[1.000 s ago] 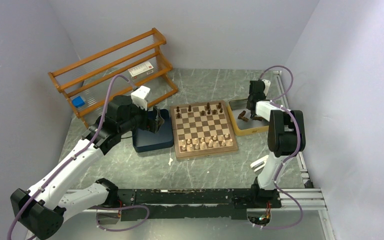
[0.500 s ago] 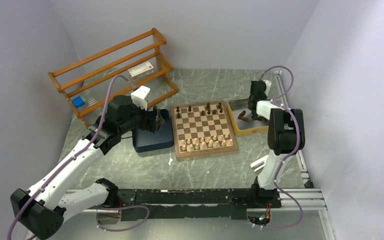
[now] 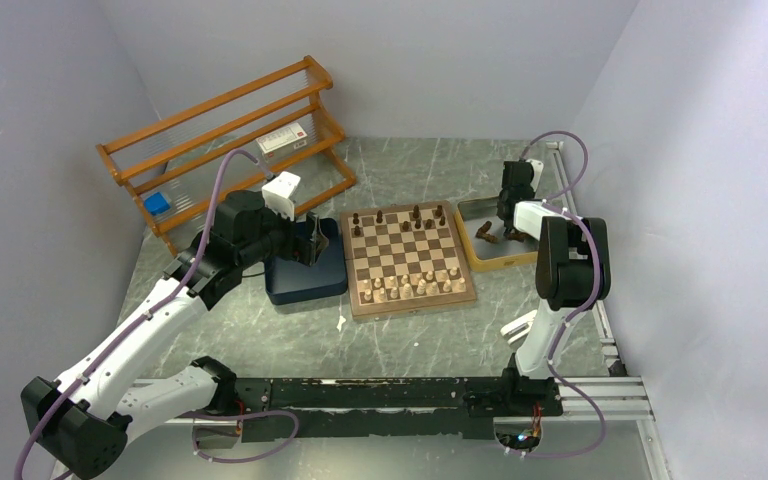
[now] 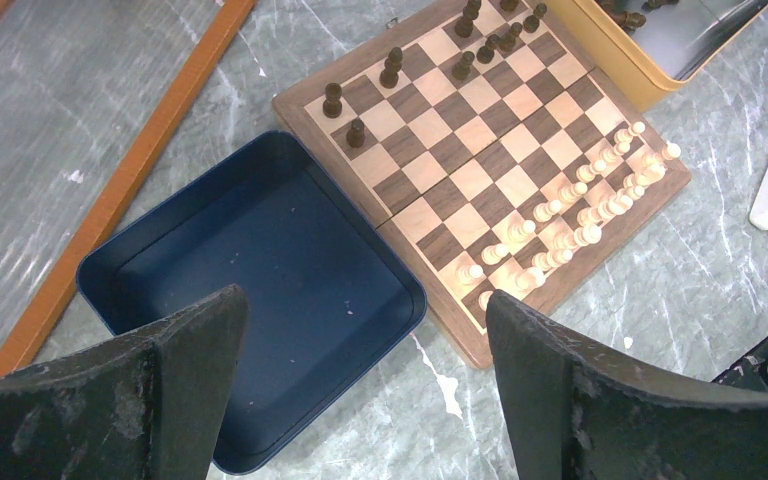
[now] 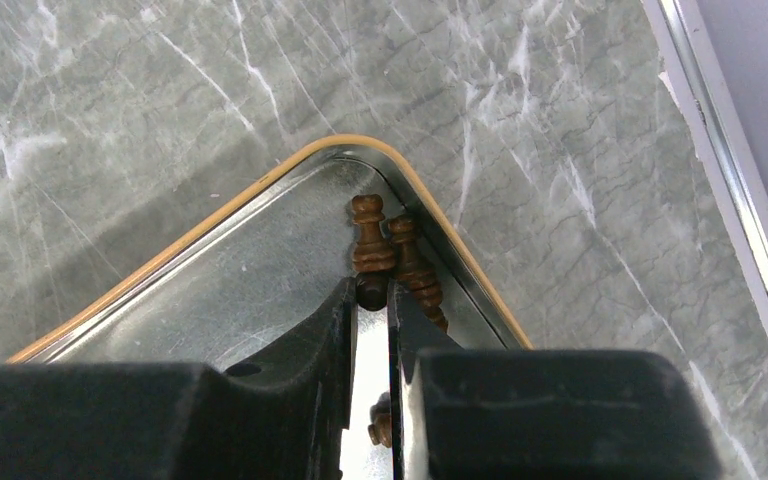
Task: Set up the chess pieces on the board
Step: Pick up the chess piece from the storage box.
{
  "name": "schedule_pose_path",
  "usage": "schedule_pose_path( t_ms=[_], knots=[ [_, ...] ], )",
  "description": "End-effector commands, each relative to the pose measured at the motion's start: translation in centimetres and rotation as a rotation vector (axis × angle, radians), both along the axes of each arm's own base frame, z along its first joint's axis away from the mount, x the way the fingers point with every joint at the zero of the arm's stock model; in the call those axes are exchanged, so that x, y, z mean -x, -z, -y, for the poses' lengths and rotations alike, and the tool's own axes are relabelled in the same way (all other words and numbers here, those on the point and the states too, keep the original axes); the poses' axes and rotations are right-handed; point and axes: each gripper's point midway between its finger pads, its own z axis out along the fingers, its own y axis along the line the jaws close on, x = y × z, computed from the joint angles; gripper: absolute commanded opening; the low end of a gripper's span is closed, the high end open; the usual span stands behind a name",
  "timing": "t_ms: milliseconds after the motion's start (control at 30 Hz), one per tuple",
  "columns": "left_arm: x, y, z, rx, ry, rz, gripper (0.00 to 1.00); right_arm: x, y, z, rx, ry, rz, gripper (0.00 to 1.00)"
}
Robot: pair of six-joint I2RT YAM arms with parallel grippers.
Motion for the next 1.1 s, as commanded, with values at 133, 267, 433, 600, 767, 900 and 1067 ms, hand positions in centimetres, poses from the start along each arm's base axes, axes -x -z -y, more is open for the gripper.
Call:
schedule_pose_path(
  t_ms=[133, 267, 433, 600, 767, 900, 1067],
  knots=[
    [0.1, 0.0, 0.2, 0.002, 0.015, 0.006, 0.93, -1.0, -2.5, -0.4, -0.009, -0.013, 0.069, 0.13],
    [0.1, 0.0, 0.2, 0.004, 0.015, 0.006, 0.93, -1.2, -3.2, -0.7, -0.015, -0.021, 0.087, 0.13],
    [0.1, 0.1, 0.2, 0.003, 0.016, 0.005, 0.93, -0.8, -3.7, -0.9, -0.021, -0.028, 0.082, 0.13],
    [0.0, 0.0, 0.2, 0.003, 0.016, 0.005, 0.93, -0.8, -4.7, -1.8, -0.038, -0.050, 0.093, 0.13],
    [0.0, 0.1, 0.2, 0.005, 0.017, 0.003, 0.93, -0.9, -6.6, -3.5, -0.070, -0.095, 0.130, 0.13],
    [0.0, 0.1, 0.3, 0.005, 0.021, 0.001, 0.93, -0.9, -8.2, -5.1, -0.106, -0.139, 0.163, 0.13],
    [0.0, 0.1, 0.3, 0.006, 0.021, 0.001, 0.93, -1.2, -10.3, -8.4, -0.145, -0.211, 0.194, 0.14]
  ],
)
